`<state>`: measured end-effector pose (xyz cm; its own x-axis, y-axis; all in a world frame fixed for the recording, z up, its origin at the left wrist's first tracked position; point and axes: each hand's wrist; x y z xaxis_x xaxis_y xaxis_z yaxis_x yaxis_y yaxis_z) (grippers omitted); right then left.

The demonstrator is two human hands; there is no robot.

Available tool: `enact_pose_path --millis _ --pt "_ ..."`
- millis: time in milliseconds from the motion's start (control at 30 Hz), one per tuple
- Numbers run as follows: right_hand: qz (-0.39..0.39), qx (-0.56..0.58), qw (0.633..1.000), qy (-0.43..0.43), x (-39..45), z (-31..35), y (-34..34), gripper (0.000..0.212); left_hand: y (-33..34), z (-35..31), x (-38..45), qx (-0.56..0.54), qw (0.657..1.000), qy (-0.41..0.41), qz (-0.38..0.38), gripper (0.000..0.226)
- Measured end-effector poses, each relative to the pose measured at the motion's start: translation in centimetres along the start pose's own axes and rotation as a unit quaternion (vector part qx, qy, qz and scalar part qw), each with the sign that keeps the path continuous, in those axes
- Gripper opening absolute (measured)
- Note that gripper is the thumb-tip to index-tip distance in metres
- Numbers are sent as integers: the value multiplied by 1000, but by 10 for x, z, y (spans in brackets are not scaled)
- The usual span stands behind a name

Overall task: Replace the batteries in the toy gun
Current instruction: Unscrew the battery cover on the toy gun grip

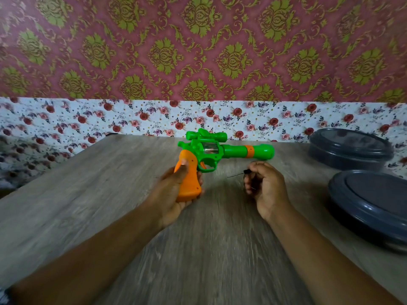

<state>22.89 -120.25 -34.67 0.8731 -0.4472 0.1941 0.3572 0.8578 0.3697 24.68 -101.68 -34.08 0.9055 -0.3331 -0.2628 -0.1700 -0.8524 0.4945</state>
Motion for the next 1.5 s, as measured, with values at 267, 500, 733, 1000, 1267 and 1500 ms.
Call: enact_pose_path --millis 267,500,733,1000,1267,1500 --pt "-1 -1 1000 -6 -3 5 -1 22 -4 12 11 11 997 72 15 55" --pt "3 27 999 -44 -5 6 9 20 -7 14 19 32 996 85 7 47" --pt "205 -49 971 -115 -36 21 33 16 -7 16 14 91 990 107 0 39" --pt "265 -223 915 -206 -59 16 44 13 -4 15 10 84 991 99 -44 43" --pt "234 -217 925 -207 -59 18 44 15 -3 16 12 70 992 88 -54 40" --pt "217 -292 902 -232 -61 20 44 13 0 15 7 62 989 121 -60 54"
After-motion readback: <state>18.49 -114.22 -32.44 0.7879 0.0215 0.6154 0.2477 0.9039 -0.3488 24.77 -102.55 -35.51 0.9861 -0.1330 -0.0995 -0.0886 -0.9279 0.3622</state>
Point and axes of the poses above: each hand's wrist, its own x-axis towards the middle knuckle, its own y-axis out of the palm, z = x × y, and after that the axes turned 9 degrees about -y, right-handed
